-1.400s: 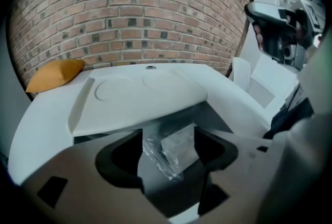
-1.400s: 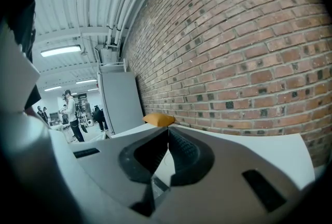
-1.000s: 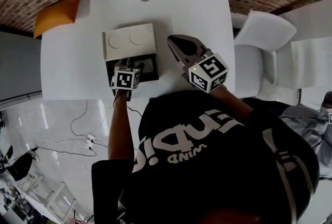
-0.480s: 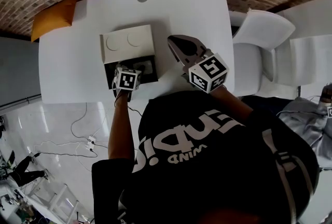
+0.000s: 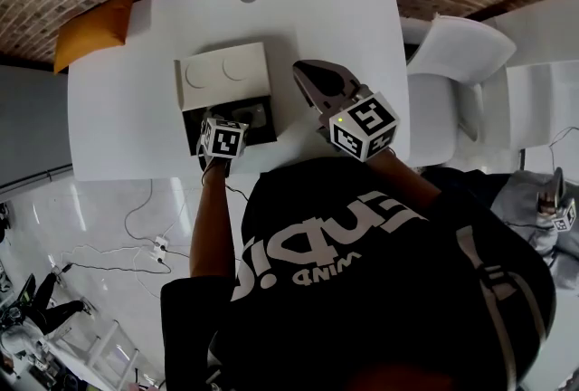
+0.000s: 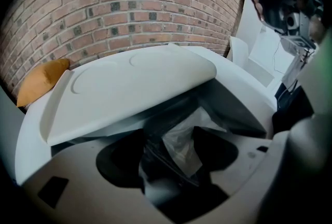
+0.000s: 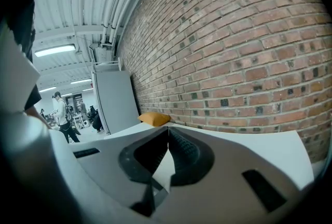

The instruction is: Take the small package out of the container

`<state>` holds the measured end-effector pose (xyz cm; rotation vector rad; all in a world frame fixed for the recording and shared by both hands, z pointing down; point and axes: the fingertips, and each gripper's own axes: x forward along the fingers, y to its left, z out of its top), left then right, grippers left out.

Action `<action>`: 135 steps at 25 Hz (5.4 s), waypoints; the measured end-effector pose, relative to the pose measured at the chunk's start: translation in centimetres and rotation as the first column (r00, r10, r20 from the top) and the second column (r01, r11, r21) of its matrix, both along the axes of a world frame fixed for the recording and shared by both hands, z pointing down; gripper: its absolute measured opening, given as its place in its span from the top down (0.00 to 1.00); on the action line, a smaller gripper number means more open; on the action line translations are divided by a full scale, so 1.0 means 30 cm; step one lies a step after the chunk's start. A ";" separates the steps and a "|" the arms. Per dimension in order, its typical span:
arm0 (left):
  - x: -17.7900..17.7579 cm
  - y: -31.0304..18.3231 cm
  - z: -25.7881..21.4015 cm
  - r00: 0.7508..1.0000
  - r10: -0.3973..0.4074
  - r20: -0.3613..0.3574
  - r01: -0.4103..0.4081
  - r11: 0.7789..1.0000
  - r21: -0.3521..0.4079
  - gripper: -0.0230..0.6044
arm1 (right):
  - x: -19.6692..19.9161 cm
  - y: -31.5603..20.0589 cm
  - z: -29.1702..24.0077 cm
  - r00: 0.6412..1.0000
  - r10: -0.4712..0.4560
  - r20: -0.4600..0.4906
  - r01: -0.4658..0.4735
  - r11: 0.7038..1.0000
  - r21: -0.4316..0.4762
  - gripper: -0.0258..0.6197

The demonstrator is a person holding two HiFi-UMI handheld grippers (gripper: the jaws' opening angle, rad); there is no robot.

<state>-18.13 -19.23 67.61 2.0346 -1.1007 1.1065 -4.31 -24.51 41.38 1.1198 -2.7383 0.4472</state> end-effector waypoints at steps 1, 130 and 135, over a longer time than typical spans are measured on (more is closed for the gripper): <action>0.000 0.000 0.000 1.000 0.000 0.002 0.000 1.000 0.001 0.46 | 0.000 0.001 0.000 1.000 -0.001 -0.001 0.001 1.000 0.001 0.96; -0.089 0.048 -0.883 0.857 -0.232 -0.459 0.494 0.620 0.609 0.92 | 0.033 0.065 0.007 1.000 -0.009 -0.011 0.009 0.999 0.042 0.96; -0.092 0.054 -0.869 0.860 -0.246 -0.447 0.491 0.637 0.595 0.92 | 0.034 0.065 0.010 1.000 -0.010 -0.013 0.010 0.999 0.041 0.96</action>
